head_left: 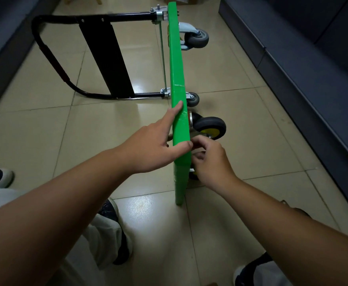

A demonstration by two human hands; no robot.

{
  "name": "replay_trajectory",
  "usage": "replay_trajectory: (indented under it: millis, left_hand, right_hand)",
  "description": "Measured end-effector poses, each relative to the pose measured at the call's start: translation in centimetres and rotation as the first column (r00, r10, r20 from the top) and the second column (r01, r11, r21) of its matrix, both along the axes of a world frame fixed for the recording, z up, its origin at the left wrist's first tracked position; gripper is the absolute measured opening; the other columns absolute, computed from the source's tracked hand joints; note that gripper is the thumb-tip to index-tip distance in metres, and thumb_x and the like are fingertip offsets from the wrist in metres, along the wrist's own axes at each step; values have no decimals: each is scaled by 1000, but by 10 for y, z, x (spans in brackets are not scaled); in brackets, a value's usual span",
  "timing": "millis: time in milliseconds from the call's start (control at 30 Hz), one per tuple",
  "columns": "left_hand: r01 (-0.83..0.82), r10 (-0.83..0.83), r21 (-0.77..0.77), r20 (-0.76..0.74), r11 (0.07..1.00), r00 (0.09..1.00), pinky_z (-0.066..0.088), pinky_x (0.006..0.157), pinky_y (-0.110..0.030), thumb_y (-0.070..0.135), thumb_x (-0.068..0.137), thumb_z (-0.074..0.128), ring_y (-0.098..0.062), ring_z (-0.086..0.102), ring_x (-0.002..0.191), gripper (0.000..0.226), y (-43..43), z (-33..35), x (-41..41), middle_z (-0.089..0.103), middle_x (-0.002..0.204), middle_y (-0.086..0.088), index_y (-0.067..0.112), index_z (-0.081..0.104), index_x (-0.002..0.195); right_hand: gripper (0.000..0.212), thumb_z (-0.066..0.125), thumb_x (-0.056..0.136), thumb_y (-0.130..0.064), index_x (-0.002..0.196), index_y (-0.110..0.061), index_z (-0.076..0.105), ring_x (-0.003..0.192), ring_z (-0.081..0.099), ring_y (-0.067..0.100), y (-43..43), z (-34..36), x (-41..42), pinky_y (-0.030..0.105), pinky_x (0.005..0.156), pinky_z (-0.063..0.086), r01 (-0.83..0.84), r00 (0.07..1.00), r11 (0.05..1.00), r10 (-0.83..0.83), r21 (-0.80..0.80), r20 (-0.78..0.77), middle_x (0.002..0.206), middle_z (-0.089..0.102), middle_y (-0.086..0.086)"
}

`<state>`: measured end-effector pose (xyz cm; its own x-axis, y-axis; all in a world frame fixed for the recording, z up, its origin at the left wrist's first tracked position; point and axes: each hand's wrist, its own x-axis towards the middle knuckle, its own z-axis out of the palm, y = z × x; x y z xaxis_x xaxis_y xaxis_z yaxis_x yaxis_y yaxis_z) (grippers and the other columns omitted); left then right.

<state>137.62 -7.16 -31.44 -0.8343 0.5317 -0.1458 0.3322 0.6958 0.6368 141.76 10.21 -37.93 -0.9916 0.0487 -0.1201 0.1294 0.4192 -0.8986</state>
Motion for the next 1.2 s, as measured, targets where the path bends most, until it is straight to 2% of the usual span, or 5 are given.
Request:
replay_trajectory:
  millis: [233,433,700,1000,1200]
  left_hand:
    - [37,-39,-72,-21,997,999,55,95,-36,81,73,51,-20,59,127,111,3,6,3,32,164,5,42,-9,159]
    - [42,-42,-54,-4,998,999,56,89,-33,82,71,53,-24,59,126,114,3,6,2,31,164,2,42,-9,158]
    - [42,-42,-47,11,998,999,60,88,-37,81,70,54,-26,60,125,115,2,6,1,28,165,1,41,-7,159]
    - [21,-21,-26,17,999,1000,50,101,-41,82,79,35,-23,59,125,98,0,1,-1,33,164,1,44,-8,159]
    - [-1,2,-4,40,1000,999,43,96,-38,58,88,28,-24,55,120,81,0,2,-1,33,163,-4,44,-6,160]
  right_hand:
    - [25,63,97,-11,116,-26,63,82,65,1,15,-12,9,10,67,51,-57,995,986,69,159,-74,93,65,-11]
    - [12,66,85,-13,74,-15,63,56,71,18,73,-1,46,35,58,58,-366,848,788,65,494,526,70,69,6]
    - [9,60,95,-9,98,-13,67,62,64,18,48,63,14,29,56,48,119,945,974,-171,193,279,85,74,7]
    - [23,57,98,-8,80,-16,68,59,59,15,9,104,-3,19,43,44,106,951,994,-89,-42,296,83,72,11]
    - [14,66,94,-2,106,-4,73,49,61,7,6,88,4,17,47,48,98,961,971,-36,-217,273,79,74,8]
